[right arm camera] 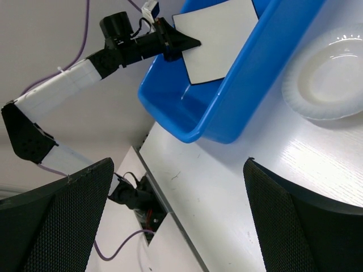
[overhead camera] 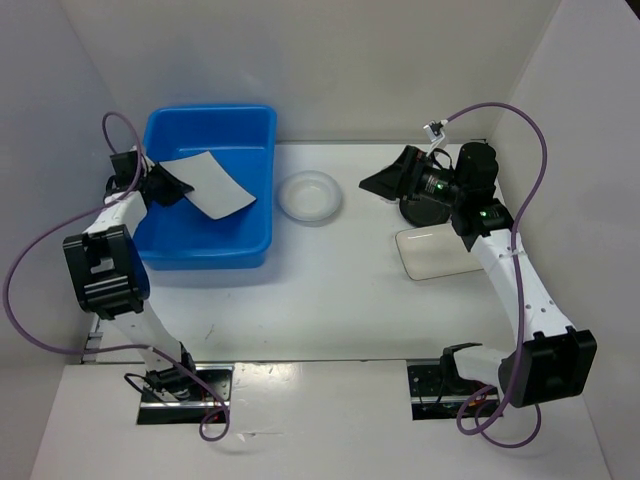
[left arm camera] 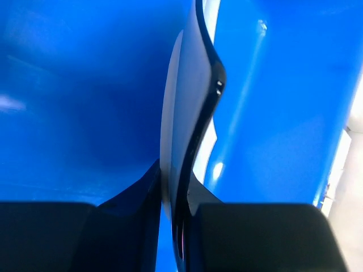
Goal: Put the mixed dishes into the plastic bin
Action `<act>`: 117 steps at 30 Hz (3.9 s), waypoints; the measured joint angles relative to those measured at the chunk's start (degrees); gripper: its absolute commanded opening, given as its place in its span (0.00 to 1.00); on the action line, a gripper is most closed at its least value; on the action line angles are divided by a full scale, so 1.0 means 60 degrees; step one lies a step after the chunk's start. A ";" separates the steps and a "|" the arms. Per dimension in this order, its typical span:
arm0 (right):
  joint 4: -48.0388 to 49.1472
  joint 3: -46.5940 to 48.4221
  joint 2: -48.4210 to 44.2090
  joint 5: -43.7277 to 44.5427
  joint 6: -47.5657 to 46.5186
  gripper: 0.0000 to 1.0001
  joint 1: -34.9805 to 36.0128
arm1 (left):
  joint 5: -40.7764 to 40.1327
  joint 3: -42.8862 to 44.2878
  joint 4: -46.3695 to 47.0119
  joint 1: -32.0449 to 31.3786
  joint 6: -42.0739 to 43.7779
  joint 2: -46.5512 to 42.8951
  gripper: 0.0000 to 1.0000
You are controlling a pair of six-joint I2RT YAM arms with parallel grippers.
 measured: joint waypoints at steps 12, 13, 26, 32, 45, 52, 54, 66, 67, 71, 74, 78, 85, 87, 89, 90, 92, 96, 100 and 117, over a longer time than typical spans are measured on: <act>0.0004 -0.0011 0.0015 0.0109 -0.0033 1.00 0.0000 | 0.0718 -0.0299 0.1512 0.0102 -0.1100 0.1432 0.11; 0.0000 -0.0015 0.0018 0.0127 -0.0033 1.00 0.0000 | 0.0670 -0.0372 0.1519 0.0106 -0.1144 0.1432 0.11; 0.0007 -0.0117 0.0022 0.0215 -0.0033 1.00 0.0000 | -0.1435 -0.0823 0.1577 0.0004 -0.0455 0.1399 0.52; 0.0000 -0.0175 0.0029 0.0248 -0.0036 1.00 0.0000 | -0.1617 -0.0736 0.1377 -0.0022 -0.0280 0.1443 0.52; -0.0827 -0.0175 0.0189 0.2178 0.0004 1.00 -0.0277 | -0.2280 0.0364 -0.1155 -0.0291 0.0270 0.0259 1.00; -0.1865 -0.0517 0.0776 0.5005 0.0550 1.00 -0.1308 | -0.1661 0.1188 -0.1104 -0.0208 0.0463 -0.3297 1.00; -0.2135 -0.0754 0.0903 0.5654 0.0801 1.00 -0.1650 | -0.1086 0.1049 -0.0780 -0.0321 0.0426 -0.3985 1.00; -0.4452 -0.2849 0.1075 0.8375 0.2280 0.91 -0.3723 | 0.0342 -0.1632 -0.1344 -0.1861 0.0091 -0.4273 1.00; -0.4612 -0.2918 0.1064 0.8473 0.2368 0.89 -0.3770 | 0.0386 -0.1632 -0.1311 -0.1861 0.0011 -0.4291 1.00; -0.5034 -0.3162 0.1035 0.8790 0.2772 0.79 -0.3836 | 0.0546 -0.1628 -0.1293 -0.1861 -0.0051 -0.4441 1.00; -0.5045 -0.3570 0.1038 0.8885 0.3075 0.71 -0.3891 | 0.0532 -0.1523 -0.1526 -0.1861 0.0011 -0.4503 1.00; -0.5005 -0.3934 0.1235 0.8845 0.3446 0.64 -0.4054 | 0.0466 -0.1188 -0.1807 -0.1865 0.0200 -0.4546 1.00; -0.4204 -0.4080 0.1657 0.8695 0.3821 0.48 -0.4065 | 0.0452 -0.0998 -0.2036 -0.1865 0.0386 -0.4681 1.00; -0.3829 -0.4229 0.1657 0.8666 0.3920 0.48 -0.4065 | 0.0441 -0.0980 -0.2146 -0.1865 0.0488 -0.4681 1.00; -0.3570 -0.4375 0.1672 0.8648 0.4003 0.45 -0.4065 | 0.0430 -0.0947 -0.2255 -0.1865 0.0525 -0.4681 1.00; -0.3413 -0.4455 0.1683 0.8619 0.4069 0.42 -0.4069 | 0.0426 -0.0943 -0.2277 -0.1865 0.0539 -0.4681 1.00; -0.3115 -0.4539 0.1694 0.8535 0.4200 0.42 -0.4069 | 0.0423 -0.0929 -0.2313 -0.1865 0.0550 -0.4681 1.00; -0.2594 -0.4732 0.1712 0.8459 0.4430 0.42 -0.4073 | 0.0415 -0.0925 -0.2466 -0.1865 0.0718 -0.4728 1.00; -0.2262 -0.4878 0.1698 0.8451 0.4674 0.37 -0.4080 | 0.0397 -0.0925 -0.2590 -0.1865 0.0739 -0.4834 1.00; -0.0648 -0.5621 0.1475 0.8291 0.5275 0.00 -0.4080 | 0.0390 -0.0798 -0.2794 -0.1865 0.0772 -0.4951 1.00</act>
